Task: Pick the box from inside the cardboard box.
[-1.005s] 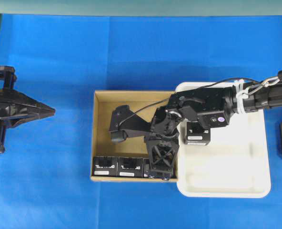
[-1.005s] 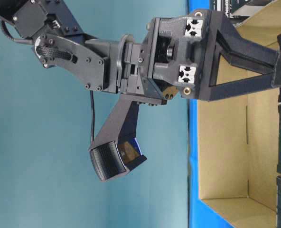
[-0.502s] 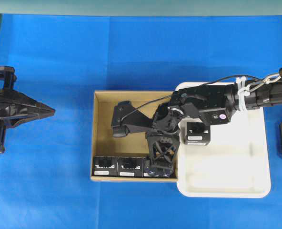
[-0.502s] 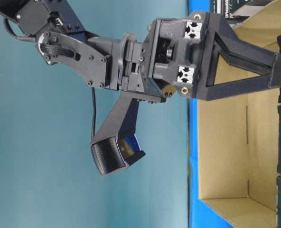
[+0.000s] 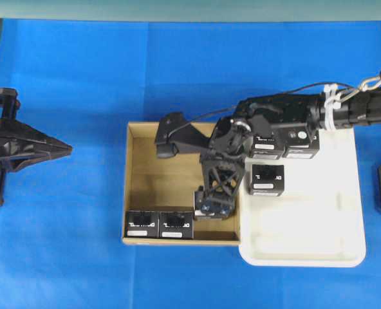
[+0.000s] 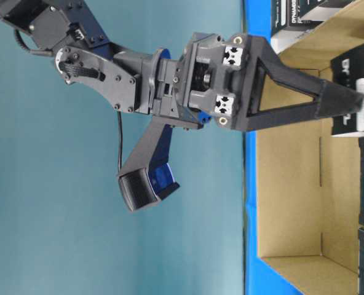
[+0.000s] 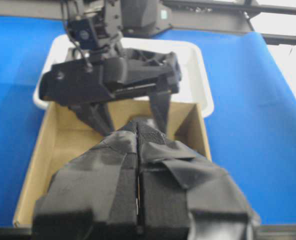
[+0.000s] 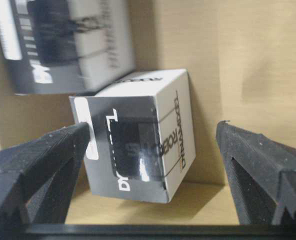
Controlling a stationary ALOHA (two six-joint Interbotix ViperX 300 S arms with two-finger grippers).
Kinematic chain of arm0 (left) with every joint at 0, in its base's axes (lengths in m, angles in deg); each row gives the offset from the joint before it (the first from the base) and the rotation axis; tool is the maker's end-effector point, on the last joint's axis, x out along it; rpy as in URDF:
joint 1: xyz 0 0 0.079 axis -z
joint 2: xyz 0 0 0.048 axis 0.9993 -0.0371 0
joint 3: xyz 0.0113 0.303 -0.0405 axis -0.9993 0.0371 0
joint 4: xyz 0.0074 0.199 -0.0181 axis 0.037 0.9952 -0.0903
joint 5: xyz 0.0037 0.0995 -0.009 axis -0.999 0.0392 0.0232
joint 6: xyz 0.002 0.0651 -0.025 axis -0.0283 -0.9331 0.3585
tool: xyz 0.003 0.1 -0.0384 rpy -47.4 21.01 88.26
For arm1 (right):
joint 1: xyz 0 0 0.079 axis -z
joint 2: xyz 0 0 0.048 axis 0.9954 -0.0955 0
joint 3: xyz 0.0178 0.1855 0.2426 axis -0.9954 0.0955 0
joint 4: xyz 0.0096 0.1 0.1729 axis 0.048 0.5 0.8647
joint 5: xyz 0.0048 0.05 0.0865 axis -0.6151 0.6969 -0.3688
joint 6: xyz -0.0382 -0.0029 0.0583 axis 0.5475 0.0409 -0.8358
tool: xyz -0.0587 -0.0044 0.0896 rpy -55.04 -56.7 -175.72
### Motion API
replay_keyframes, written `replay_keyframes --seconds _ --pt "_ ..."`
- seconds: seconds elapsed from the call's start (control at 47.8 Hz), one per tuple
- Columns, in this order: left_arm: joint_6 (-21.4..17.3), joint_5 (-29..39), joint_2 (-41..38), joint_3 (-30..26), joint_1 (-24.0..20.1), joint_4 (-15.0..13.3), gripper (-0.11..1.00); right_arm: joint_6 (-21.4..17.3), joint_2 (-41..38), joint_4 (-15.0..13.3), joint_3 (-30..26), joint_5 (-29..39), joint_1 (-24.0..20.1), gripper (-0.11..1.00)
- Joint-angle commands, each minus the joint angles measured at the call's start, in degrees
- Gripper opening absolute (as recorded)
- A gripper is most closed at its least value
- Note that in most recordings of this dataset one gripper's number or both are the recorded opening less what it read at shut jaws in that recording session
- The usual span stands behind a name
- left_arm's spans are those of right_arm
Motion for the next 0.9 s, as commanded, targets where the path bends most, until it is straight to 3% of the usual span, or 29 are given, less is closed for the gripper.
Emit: replay_keyframes --seconds 0.0,0.523,0.879 --pt "0.0 -0.44 0.0 -1.41 0.09 0.18 -0.07 0.7 -0.18 -0.88 0.26 0.09 1.41 0.99" --pt "0.0 -0.44 0.09 -1.49 0.09 0.26 -0.07 1.58 0.09 -2.72 0.35 0.0 7.03 0.99" --pt "0.0 -0.44 0.35 -1.49 0.09 0.18 -0.07 0.88 0.88 -2.37 0.09 0.18 6.77 0.99"
